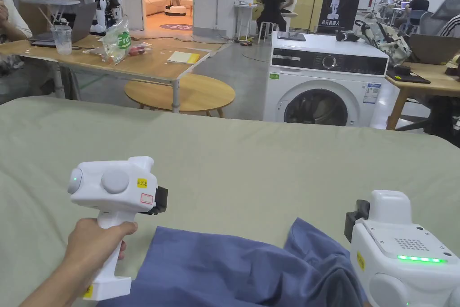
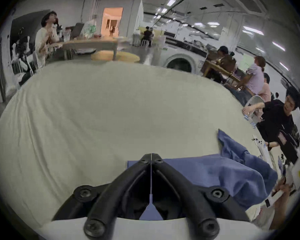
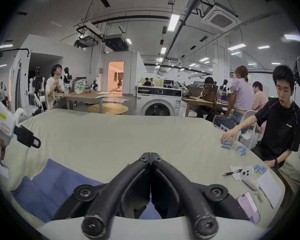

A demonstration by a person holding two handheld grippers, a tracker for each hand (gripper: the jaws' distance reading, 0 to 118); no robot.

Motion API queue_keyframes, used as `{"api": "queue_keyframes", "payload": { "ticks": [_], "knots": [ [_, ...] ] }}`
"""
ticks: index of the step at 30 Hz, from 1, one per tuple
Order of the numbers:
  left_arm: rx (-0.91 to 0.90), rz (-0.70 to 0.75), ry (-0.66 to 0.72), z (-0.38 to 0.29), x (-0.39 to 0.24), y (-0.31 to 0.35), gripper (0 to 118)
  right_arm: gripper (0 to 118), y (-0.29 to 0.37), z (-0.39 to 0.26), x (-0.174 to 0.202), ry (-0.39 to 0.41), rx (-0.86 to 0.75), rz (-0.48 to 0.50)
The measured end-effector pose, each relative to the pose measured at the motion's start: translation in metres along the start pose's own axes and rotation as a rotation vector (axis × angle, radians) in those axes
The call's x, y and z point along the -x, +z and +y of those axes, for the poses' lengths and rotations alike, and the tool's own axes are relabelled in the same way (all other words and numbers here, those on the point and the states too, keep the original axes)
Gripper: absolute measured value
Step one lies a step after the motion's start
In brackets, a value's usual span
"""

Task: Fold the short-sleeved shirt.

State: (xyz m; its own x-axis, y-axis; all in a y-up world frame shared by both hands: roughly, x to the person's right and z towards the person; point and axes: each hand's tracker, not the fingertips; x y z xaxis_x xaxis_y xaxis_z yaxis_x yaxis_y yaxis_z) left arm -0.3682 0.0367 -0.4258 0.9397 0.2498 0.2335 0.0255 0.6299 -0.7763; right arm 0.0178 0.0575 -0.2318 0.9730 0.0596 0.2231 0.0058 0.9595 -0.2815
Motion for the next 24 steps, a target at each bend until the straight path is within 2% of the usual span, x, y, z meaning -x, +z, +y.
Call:
{"api": "queue_keyframes", "payload": {
  "ticks": [1, 2, 3, 4, 9, 11, 12, 13, 14, 15, 17, 19, 22, 24],
  "knots": [
    [0.052, -0.006, 0.01, 0.004, 0.004, -0.013, 16, 0, -0.001, -0.001, -0.002, 0.004, 0.003, -0.001],
    [0.096, 0.006, 0.019, 0.006, 0.008, -0.026, 43, 0, -0.001, -0.002, -0.004, 0.009, 0.007, -0.004],
    [0.143, 0.015, 0.029, 0.001, 0.007, -0.034, 59, 0, -0.001, -0.003, -0.006, 0.015, 0.009, -0.009],
    [0.184, 0.046, 0.033, -0.003, 0.009, -0.046, 65, 0, -0.001, -0.003, -0.009, 0.022, 0.012, -0.014],
    [0.302, 0.147, -0.013, -0.027, 0.019, -0.096, 65, 0, -0.001, -0.008, -0.025, 0.039, 0.029, -0.044],
    [0.203, 0.167, -0.051, -0.035, 0.007, -0.083, 65, 0, -0.003, -0.011, -0.031, 0.045, 0.048, -0.059],
    [0.182, 0.183, -0.087, -0.035, 0.002, -0.082, 64, 0, -0.004, -0.012, -0.035, 0.047, 0.054, -0.062],
    [0.144, 0.161, -0.167, -0.038, -0.004, -0.08, 55, 0, -0.007, -0.012, -0.038, 0.049, 0.069, -0.073],
    [0.129, 0.153, -0.22, -0.041, -0.009, -0.08, 23, 0, -0.01, -0.013, -0.041, 0.05, 0.086, -0.084],
    [0.149, 0.13, -0.234, -0.044, -0.013, -0.077, 0, 0, -0.015, -0.012, -0.045, 0.038, 0.101, -0.082],
    [0.12, 0.118, -0.188, -0.049, -0.012, -0.071, 0, 0, -0.024, -0.008, -0.053, 0.011, 0.144, -0.064],
    [0.077, 0.023, -0.122, -0.053, -0.007, -0.058, 0, 0, -0.039, -0.003, -0.06, -0.007, 0.202, -0.018],
    [0.021, 0.055, -0.172, -0.058, -0.009, -0.036, 0, 2, -0.069, 0.0, -0.07, -0.016, 0.334, 0.013],
    [0.012, 0.016, -0.122, -0.059, -0.004, -0.023, 0, 24, -0.092, -0.006, -0.077, -0.027, 0.454, 0.057]
  ]
}}
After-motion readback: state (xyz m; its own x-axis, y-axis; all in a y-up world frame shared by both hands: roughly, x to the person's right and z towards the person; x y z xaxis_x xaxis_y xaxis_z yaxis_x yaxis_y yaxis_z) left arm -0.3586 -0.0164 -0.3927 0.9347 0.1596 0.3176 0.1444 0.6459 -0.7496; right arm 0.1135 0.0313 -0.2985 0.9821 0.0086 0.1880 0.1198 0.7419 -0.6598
